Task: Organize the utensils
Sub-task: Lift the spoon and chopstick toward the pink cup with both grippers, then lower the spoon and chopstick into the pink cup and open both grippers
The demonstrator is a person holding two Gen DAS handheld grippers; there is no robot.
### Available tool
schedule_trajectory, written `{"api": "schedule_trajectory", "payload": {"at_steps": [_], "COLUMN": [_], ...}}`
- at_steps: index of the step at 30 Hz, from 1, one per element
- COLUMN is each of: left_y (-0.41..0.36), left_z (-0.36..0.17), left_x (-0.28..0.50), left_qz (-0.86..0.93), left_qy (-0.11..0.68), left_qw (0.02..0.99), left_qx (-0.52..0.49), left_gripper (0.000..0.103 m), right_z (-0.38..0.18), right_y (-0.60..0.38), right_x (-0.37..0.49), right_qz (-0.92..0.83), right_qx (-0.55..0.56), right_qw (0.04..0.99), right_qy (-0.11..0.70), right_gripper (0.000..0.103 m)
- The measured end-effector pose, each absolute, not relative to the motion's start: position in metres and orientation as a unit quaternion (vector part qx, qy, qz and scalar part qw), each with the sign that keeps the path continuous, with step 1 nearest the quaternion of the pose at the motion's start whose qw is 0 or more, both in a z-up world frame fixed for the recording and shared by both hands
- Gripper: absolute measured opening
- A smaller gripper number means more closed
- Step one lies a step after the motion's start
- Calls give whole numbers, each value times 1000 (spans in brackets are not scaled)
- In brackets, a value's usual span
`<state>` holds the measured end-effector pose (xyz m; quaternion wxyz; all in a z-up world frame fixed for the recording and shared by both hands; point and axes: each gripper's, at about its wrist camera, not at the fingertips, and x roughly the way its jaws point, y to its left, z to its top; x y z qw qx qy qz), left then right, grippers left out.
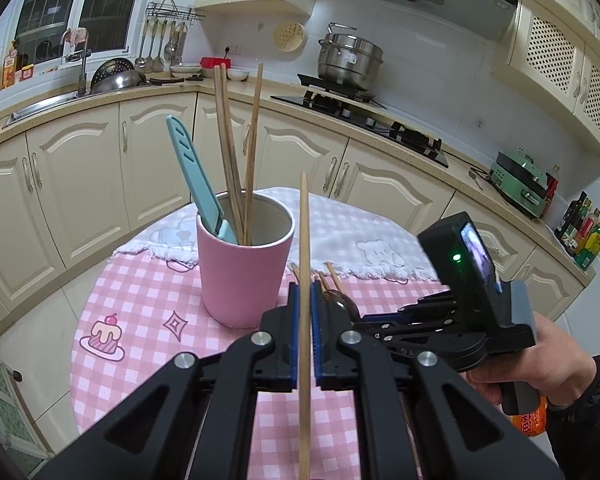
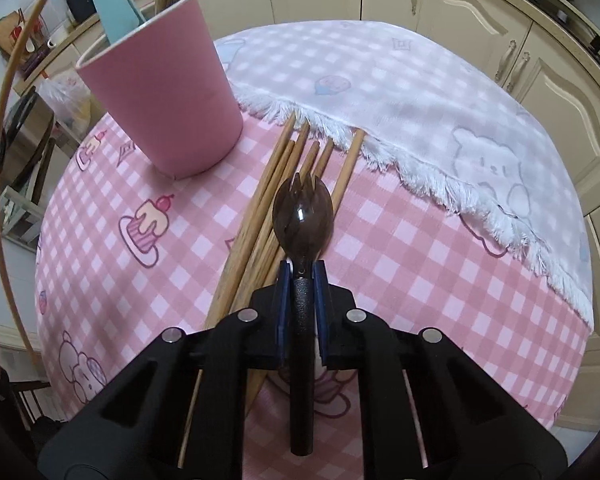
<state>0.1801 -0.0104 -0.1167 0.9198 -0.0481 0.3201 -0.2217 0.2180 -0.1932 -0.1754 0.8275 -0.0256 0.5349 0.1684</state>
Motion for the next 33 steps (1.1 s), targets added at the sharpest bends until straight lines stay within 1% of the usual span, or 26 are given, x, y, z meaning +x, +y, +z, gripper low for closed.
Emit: {"api": "schedule_trajectory", "payload": {"at_steps": [5,8,11,16,21,23,28,33], "left_y": [-5,0,3,13,22,26,29,23], "left_z": [-114,-109,-100,-70,-38,-27,-5,-5], "left_x": [179,180,181,187,207,218,240,260], "left_qz": [-217,-219,-221,-218,-208,-203,-193,-176], "left_qy": [314,301,282,217,156,133,82,58], "left_qw": [923,926,930,946,959,962,968,974], "left_qx": [-55,-71,-80,-99,-116,-125,-134,-126], "left_gripper": [5,5,5,5,5,5,5,5], "right_z": [-165,-153,-136,-88,-34,-19,0,-8], "right_y": [-215,-233,-241,-233,-208,-201,-176,-160], "right_x": [209,203,198,196,207,214,242,261], "right_qz": [184,197,208,234,248,251,249,242], "right_qx": [30,82,118,160,179,183,180,174], "right_qw": [837,851,870,901,927,931,939,943], "right_qy": [514,480,431,329,219,192,156,149], "right_gripper": [12,12,12,12,12,12,12,12]}}
